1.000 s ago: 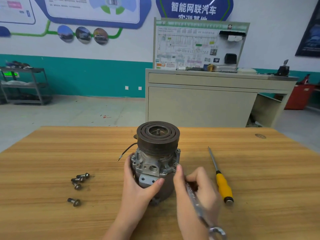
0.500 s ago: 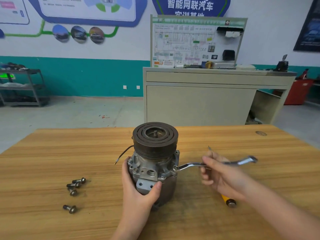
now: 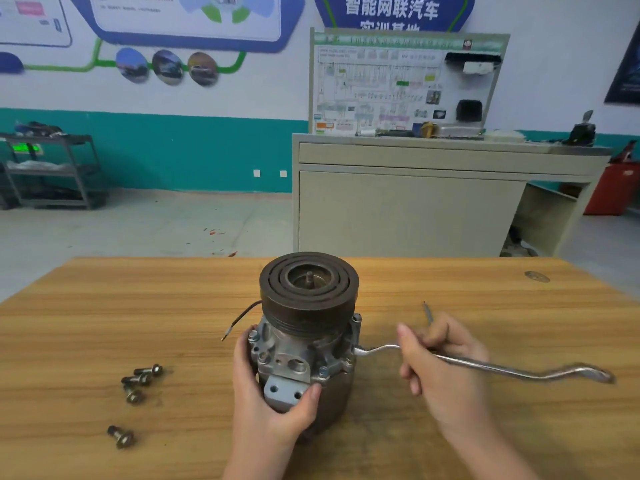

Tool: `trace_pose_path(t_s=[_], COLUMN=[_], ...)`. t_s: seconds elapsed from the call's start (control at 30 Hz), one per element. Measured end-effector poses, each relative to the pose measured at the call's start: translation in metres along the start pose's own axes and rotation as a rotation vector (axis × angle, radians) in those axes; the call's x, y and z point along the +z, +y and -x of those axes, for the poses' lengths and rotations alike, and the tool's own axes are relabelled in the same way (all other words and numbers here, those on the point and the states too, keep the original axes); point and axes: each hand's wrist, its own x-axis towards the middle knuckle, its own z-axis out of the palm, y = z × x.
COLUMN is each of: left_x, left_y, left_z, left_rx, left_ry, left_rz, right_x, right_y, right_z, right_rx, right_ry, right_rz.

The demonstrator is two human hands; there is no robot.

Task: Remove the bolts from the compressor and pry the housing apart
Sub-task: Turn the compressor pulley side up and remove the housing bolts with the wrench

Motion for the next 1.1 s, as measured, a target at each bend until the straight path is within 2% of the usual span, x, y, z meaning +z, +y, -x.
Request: trace_pose_path(t_s=[0.13,0.23,0.3,0.5,0.63,0.7,0.77,0.8,0.9,1.0,1.03,1.1], left_x=[0.003,0.004,0.004,0.003,0.001,0.0,-0.002,-0.003,-0.003,-0.003,-0.002,-0.002], left_y=[0.008,0.011,0.012,0.01,0.008,0.005,0.002,0.001,-0.003,-0.004,-0.004,-0.003], left_z=[0.003,0.005,0.007,0.006,0.006,0.006,0.006,0.006,0.005,0.004,0.004,0.005], left_rx=[0.014,0.036,0.042,0.033,0.039,0.033,0.027,0.023,0.006,0.01,0.011,0.014], left_ry=[0.015,0.015,0.014,-0.01,-0.019,-0.024,-0.026,-0.028,-0.03,-0.026,-0.026,-0.03], left_rz=[-0.032,-0.065,-0.085,-0.046,-0.036,-0.051,-0.065,-0.069,-0.075,-0.058,-0.052,-0.044], right_x=[0.009,0.01,0.009,0.015,0.028,0.028,0.022,0.017,0.004,0.0,0.0,-0.003], right_y=[0.003,0.005,0.004,-0.008,-0.007,-0.006,-0.001,0.002,0.005,0.013,0.015,0.016], right_z=[0.012,0.019,0.023,0.024,0.034,0.032,0.027,0.023,0.002,-0.024,-0.029,-0.032], right_rx=[-0.313,-0.371,-0.433,-0.797,-0.907,-0.94,-0.86,-0.738,-0.128,0.424,0.504,0.492], right_ry=[0.093,0.097,0.049,-0.133,-0.207,-0.217,-0.191,-0.168,-0.092,-0.138,-0.135,-0.073], right_rz=[0.194,0.25,0.289,0.58,0.704,0.672,0.489,0.346,0.022,-0.237,-0.334,-0.446])
